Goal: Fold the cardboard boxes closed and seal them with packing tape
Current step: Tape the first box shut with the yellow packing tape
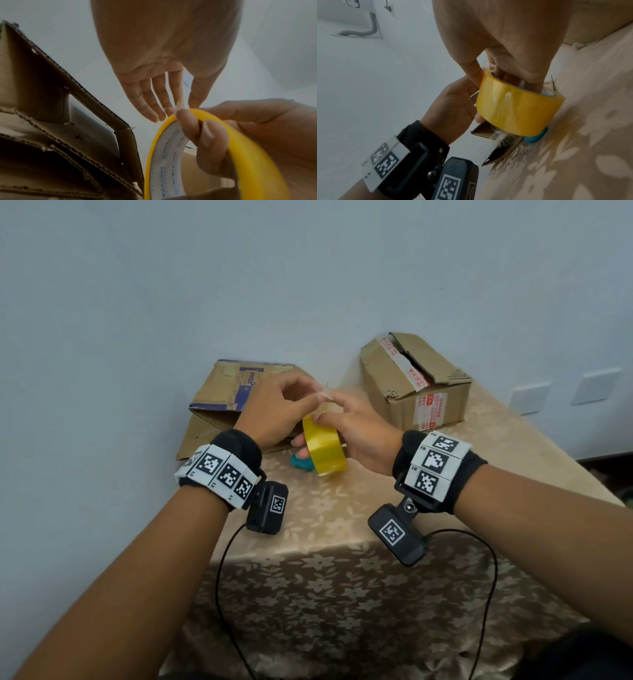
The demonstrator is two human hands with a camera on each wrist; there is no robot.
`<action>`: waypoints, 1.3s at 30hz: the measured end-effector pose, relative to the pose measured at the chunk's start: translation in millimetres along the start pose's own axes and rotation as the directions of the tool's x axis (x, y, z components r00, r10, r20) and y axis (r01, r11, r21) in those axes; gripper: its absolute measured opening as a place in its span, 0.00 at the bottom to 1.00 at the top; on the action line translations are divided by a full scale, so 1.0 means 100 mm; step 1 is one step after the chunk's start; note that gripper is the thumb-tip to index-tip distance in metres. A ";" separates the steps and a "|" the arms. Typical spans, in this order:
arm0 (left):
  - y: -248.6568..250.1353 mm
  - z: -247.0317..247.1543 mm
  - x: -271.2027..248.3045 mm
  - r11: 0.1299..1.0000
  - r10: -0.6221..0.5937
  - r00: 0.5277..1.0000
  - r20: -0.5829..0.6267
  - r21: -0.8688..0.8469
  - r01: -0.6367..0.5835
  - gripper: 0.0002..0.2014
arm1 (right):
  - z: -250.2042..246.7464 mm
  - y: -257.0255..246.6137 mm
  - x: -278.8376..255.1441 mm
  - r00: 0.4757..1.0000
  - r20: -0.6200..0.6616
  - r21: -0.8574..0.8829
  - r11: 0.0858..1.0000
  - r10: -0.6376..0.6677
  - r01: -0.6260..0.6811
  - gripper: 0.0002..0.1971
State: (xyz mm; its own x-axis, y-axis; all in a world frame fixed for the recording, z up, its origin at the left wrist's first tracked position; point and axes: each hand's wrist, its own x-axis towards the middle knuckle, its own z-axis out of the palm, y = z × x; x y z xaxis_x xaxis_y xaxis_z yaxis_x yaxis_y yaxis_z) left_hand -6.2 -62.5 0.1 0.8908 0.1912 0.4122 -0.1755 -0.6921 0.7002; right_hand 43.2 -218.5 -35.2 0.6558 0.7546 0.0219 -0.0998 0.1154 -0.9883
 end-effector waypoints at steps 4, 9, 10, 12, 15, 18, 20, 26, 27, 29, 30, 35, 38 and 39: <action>-0.01 0.00 0.00 1.000 -0.007 1.000 0.003 0.007 0.006 0.04 | 0.00 0.01 0.02 1.000 0.011 0.000 1.000 0.019 -0.019 0.16; -0.05 0.00 0.01 1.000 -0.013 1.000 0.012 -0.005 0.013 0.05 | -0.01 0.03 0.04 0.999 0.031 -0.005 0.999 0.038 -0.038 0.20; -0.07 0.00 0.01 1.000 -0.017 1.000 0.007 0.017 0.017 0.07 | -0.01 0.03 0.05 0.999 0.031 -0.006 0.999 0.045 -0.045 0.20; -0.10 -0.01 0.02 0.997 -0.044 0.999 0.000 0.068 0.044 0.15 | -0.02 0.04 0.06 0.998 0.029 -0.005 0.998 0.063 -0.063 0.21; -0.10 -0.01 0.03 0.998 -0.035 0.999 0.003 0.058 0.035 0.23 | -0.02 0.04 0.07 0.997 0.028 -0.006 0.997 0.075 -0.074 0.22; -0.06 -0.02 0.03 0.995 0.030 0.999 -0.023 0.097 -0.027 0.17 | -0.03 0.03 0.05 0.997 0.010 -0.016 0.997 0.080 -0.080 0.19; -0.05 -0.02 0.03 0.985 0.099 0.994 -0.039 0.146 -0.092 0.12 | -0.03 0.02 0.04 0.996 0.003 -0.028 0.996 0.086 -0.086 0.18; -0.02 0.03 0.04 0.981 0.128 0.989 -0.079 0.156 -0.115 0.03 | -0.04 0.01 0.03 0.994 -0.018 -0.028 0.993 0.112 -0.113 0.22; -0.02 0.02 0.05 0.989 0.091 0.992 -0.087 0.127 -0.079 0.02 | -0.05 0.01 0.04 0.992 -0.027 -0.025 0.992 0.120 -0.121 0.25; 0.00 0.02 0.07 1.000 -0.001 0.995 -0.102 0.025 0.004 0.02 | -0.08 0.01 0.07 0.991 -0.047 -0.022 0.992 0.124 -0.125 0.30; 0.01 0.02 0.07 0.999 -0.044 0.993 -0.107 -0.035 0.040 0.02 | -0.09 0.00 0.08 0.991 -0.057 -0.018 0.992 0.121 -0.122 0.31; 0.07 0.09 0.16 0.914 -0.257 0.957 -0.136 -0.357 0.194 0.03 | -0.09 -0.04 0.10 0.992 -0.091 0.012 0.996 0.085 -0.084 0.32; 0.11 0.12 0.23 0.863 -0.330 0.932 -0.149 -0.448 0.233 0.03 | -0.08 -0.07 0.14 0.992 -0.100 0.025 0.997 0.073 -0.071 0.31; 0.11 0.12 0.26 0.863 -0.334 0.929 -0.162 -0.449 0.232 0.03 | -0.09 -0.09 0.17 0.992 -0.109 0.037 0.997 0.067 -0.064 0.30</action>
State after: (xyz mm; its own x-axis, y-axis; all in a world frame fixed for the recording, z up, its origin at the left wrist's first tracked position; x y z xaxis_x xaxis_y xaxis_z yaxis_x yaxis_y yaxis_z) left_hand 20.2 -73.6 11.3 0.8181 0.5211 0.2433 -0.1329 -0.2403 0.9616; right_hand 62.1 -212.2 -27.2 0.7255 0.6854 -0.0614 -0.1691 0.0911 -0.9814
